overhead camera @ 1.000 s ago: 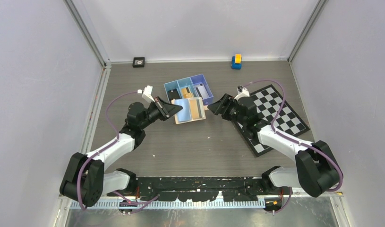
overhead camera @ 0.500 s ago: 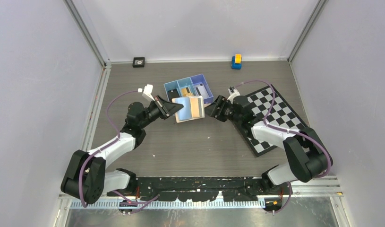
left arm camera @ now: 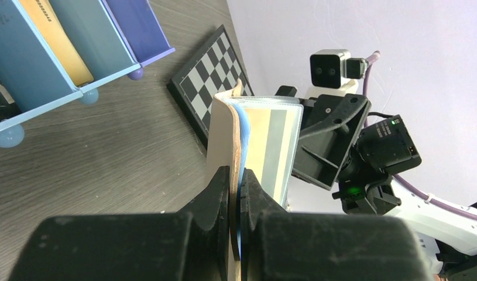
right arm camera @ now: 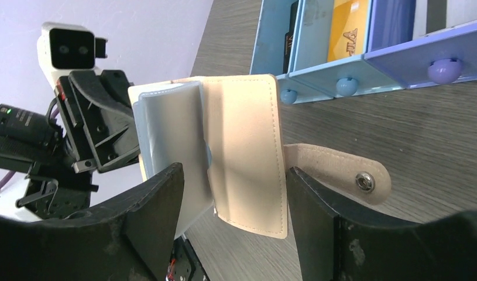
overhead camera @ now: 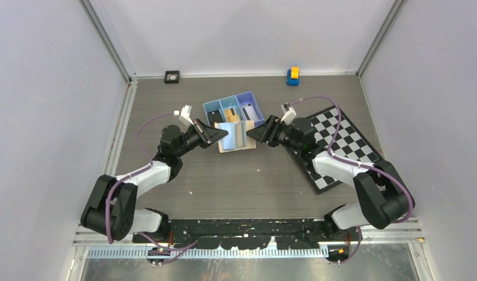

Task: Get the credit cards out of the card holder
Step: Remove the credit card from the card holder.

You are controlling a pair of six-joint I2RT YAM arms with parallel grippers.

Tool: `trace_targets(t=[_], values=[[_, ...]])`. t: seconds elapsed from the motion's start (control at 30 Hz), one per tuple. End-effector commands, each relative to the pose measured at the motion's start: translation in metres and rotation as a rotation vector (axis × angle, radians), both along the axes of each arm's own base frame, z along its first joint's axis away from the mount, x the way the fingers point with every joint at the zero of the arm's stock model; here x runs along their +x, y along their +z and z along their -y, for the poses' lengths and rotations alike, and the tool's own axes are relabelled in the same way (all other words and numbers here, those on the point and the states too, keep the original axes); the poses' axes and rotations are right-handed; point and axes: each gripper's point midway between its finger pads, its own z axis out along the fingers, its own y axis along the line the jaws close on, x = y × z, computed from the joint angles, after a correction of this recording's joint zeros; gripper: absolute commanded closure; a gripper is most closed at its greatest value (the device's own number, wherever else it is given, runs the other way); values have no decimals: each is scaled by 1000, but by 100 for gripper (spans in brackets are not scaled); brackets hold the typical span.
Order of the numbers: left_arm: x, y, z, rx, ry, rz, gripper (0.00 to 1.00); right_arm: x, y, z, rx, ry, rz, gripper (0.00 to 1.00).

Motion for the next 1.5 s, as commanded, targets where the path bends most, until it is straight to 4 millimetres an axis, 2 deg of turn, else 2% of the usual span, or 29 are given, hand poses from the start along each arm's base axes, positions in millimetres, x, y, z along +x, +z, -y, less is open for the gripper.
trace_targets(t=[0.0,0.27,0.43,0.6,1.0,1.13,1.37,1.47], values=[[2,26,10,-67,-59,77,100,-11,26,-21,34,100,98,30],[2,27,13,-81,-82,73,100,-14,18,-27,-40,114,83,29],[2,23,16,-80,-100,57,100,-20,15,-40,-66,156,83,16],[3,21,20,-89,-115,49,100,-20,12,-43,-77,169,70,14],[5,14,20,-71,-100,39,100,-33,24,-54,-36,226,104,12],[7,8,18,-27,-76,26,100,-30,23,-50,-73,193,101,12],[9,1,8,52,-12,9,100,-5,-2,-12,-275,-48,31,12],[9,0,5,67,7,7,100,-2,2,-2,-296,-97,50,12]])
